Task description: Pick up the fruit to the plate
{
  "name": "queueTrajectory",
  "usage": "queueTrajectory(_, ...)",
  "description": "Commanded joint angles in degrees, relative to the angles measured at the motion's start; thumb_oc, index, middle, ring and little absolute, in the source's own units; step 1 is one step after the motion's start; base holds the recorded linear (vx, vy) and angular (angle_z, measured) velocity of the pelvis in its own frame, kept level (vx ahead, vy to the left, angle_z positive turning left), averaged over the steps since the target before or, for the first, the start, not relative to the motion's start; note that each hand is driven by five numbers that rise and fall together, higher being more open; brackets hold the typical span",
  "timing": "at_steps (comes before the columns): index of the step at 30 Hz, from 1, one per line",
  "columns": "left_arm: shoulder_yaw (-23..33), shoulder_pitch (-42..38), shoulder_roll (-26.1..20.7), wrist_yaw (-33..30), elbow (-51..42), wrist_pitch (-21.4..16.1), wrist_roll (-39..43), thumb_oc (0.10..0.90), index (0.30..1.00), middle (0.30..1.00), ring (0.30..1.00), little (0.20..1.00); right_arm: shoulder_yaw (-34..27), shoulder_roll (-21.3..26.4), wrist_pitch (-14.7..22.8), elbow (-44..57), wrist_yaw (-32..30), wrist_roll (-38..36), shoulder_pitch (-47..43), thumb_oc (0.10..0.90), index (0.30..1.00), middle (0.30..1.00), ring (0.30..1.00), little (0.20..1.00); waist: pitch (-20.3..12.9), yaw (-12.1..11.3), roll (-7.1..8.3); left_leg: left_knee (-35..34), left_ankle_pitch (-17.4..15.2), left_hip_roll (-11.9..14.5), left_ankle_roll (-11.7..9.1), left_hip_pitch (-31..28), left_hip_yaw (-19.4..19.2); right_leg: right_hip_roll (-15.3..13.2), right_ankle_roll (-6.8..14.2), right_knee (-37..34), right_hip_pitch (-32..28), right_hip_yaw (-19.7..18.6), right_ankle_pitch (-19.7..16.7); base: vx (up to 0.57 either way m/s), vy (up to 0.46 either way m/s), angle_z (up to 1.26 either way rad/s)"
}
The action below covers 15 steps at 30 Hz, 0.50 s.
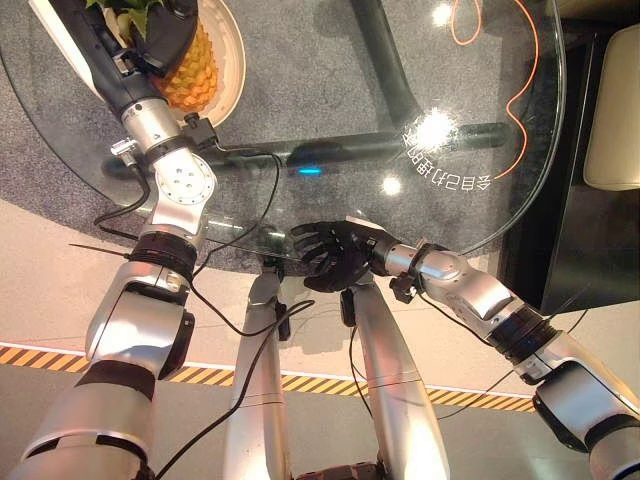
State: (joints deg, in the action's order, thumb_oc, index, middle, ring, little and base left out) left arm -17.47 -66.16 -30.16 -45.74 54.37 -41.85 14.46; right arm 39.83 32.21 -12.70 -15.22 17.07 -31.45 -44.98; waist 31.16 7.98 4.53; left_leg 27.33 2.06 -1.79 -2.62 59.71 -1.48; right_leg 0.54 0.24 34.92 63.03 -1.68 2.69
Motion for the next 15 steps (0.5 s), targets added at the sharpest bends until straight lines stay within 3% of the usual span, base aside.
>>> queueTrajectory(1,0.66,1.25,-1.8,-1.13,-3.3,-2.66,-2.81,0.8,0.9,0.9,0.9,0.9,0.99,-1.3,1.6,0.78,-0.92,-0.03,3.48,0.8,0.9,0.9,0.9,0.9,-1.37,-1.56,0.77,5.19,-4.91,-3.08,-1.42,-0.11,1.75,0.35,1.96,-6.64,-2.1,1.31,-3.95,-0.03,-0.04,0.0)
queueTrajectory(15,1.13,3.3,-1.87,-0.48,-3.89,-1.9,-1.62,0.8,0.9,0.9,0.9,0.9,0.76,-2.0,1.98,1.48,-0.48,0.96,4.56,0.8,0.9,0.9,0.9,0.9,-1.37,-2.21,0.5,1.86,-3.05,-2.8,-1.66,-4.41,2.27,0.28,1.53,-8.98,-6.36,2.39,-3.8,-0.03,-0.049,0.02)
